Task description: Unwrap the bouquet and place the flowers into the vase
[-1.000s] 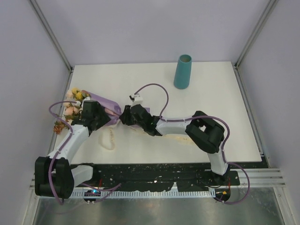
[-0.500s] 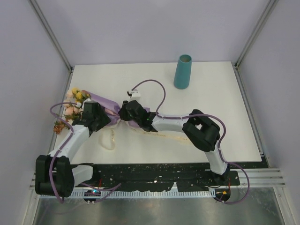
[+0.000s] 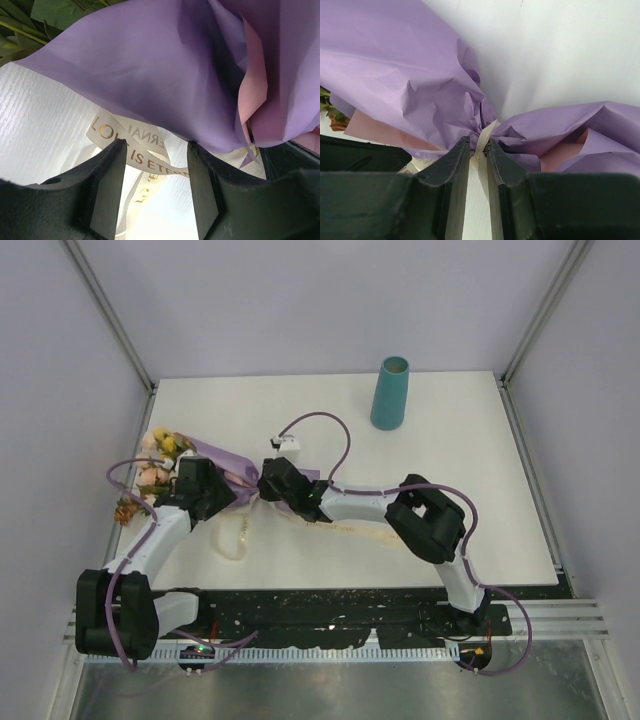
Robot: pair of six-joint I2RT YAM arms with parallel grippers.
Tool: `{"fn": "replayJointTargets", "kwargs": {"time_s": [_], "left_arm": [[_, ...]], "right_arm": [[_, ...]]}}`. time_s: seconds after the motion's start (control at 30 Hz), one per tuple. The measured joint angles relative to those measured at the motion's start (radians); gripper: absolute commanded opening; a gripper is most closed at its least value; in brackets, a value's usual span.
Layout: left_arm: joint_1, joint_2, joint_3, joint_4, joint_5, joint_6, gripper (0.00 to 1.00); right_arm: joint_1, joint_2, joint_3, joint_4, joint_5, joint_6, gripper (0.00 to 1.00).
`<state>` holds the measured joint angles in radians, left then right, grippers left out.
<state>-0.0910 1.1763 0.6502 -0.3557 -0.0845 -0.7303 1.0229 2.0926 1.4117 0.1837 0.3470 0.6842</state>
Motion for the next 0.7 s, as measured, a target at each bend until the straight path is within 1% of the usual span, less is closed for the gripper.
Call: {"fn": "replayJointTargets", "kwargs": {"time_s": [0.2,0.33,0.43,0.57,0.63,0.7], "left_arm": [[0.001,0.005,0.000,0.002,0.003,-0.003,0.55],[0.002,0.005,-0.002,0.008,0.007,-0.006,0.55],[0.002,0.005,-0.002,0.008,0.007,-0.014,0.55],[0.002,0.005,-0.002,0.010,0.014,-0.022,0.55],[0.002,0.005,-0.002,0.012,0.015,-0.022,0.55],[0.002,0.007,-0.002,0.014,0.014,-0.023,0.55]], "right_arm": [[0.009,0.005,0.023,-0.050,0.026,0.013,0.26],[0.021,0.032,0.079,-0.109,0.057,0.010,0.27],[0.024,0.049,0.104,-0.124,0.064,0.011,0.26],[0.023,0.059,0.125,-0.156,0.069,0.014,0.15],[0.023,0.061,0.129,-0.166,0.071,0.015,0.06],[0.023,0.061,0.132,-0.174,0.073,0.017,0.05]]}}
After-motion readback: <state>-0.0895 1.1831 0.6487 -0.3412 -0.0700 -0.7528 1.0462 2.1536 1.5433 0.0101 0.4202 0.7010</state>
